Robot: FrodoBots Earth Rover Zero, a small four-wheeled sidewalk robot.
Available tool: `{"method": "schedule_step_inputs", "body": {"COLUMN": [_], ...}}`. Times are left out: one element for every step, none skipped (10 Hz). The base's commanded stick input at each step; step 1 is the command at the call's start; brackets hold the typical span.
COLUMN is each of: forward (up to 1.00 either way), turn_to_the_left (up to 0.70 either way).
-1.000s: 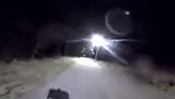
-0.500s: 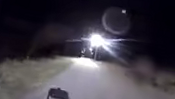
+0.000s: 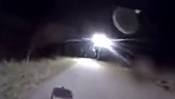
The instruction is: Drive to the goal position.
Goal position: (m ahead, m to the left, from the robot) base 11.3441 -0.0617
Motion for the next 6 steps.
{"method": "schedule_step_inputs", "body": {"forward": [1.00, 1.00, 1.00, 1.00, 1.00, 1.00], "turn_to_the_left": [0.20, 0.28, 0.12, 0.05, 0.04, 0.03]}}
